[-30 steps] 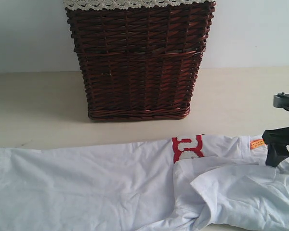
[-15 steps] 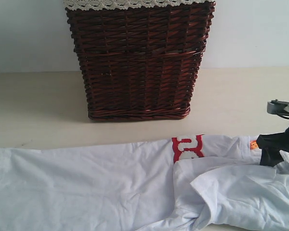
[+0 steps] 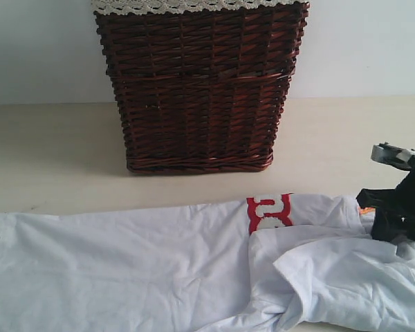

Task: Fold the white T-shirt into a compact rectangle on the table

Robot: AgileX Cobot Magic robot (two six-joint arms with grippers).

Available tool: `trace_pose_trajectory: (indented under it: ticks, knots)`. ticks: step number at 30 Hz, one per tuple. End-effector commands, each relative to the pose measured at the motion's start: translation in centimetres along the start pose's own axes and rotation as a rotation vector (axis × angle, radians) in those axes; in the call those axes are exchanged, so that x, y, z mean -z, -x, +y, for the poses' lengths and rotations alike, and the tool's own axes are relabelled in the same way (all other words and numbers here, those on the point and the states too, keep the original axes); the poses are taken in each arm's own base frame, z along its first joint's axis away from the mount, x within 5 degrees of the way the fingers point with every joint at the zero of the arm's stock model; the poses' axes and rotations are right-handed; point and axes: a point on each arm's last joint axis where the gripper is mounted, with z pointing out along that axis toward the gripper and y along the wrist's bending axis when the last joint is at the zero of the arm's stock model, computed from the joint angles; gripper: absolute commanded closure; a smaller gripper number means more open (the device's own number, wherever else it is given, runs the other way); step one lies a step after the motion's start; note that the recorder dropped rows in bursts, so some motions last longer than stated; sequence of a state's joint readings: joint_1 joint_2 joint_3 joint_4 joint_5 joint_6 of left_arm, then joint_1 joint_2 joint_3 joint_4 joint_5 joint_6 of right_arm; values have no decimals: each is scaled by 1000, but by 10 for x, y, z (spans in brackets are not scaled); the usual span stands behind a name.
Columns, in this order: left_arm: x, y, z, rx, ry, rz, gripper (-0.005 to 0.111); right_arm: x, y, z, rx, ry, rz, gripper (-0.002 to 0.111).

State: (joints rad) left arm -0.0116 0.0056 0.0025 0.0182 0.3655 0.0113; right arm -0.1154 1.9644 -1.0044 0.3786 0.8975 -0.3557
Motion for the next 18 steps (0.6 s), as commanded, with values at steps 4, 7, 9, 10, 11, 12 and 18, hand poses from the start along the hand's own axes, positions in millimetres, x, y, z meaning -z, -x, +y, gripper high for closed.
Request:
trace_pose_trajectory:
  ticks: [4,7,9,10,11,12,18]
  knots:
    - [1,2,0,-4,5,-16,107,-11,-15,-10,26,-68,172,108]
    - [1,2,0,-4,5,-16,107,7,-17,-16,-16,-191,150,108]
    - [1,2,0,-4,5,-16,107,25,-21,-19,-26,-289,157,108]
    - [1,2,0,-4,5,-16,107,35,-23,-21,-29,-346,167,108]
    - [1,2,0,-4,5,-16,107,47,-25,-23,-41,-410,175,108]
    - [1,2,0,-4,5,-16,107,57,-26,-27,-46,-479,179,108]
    - [1,2,0,-4,5,-16,107,122,-15,-18,-97,-600,-37,108]
